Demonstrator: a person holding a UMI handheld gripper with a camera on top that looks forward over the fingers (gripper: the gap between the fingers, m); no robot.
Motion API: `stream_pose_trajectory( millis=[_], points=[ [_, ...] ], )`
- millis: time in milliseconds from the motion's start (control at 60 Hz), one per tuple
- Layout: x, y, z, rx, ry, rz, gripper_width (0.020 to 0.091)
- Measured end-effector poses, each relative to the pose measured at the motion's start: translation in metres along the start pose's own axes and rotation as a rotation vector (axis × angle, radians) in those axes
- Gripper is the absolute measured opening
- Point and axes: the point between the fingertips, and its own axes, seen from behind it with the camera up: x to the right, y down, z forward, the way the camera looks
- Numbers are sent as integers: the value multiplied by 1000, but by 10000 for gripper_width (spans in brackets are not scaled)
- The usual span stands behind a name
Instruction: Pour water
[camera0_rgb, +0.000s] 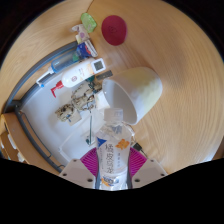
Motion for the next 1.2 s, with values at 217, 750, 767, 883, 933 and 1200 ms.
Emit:
stream_pose_trajectory(
  millis=[217, 750, 767, 883, 933, 1200],
  points=[
    [-15, 6, -9, 21, -1, -163, 362],
    [-184, -100, -94, 496, 40, -1794, 394],
    [-183, -107, -93, 512, 59, -1828, 394],
    [-164, -152, -79, 571, 136, -1951, 395],
    [-162, -164, -75, 544, 185, -1969, 405],
    [-122, -220, -49, 537, 272, -2008, 408]
  ],
)
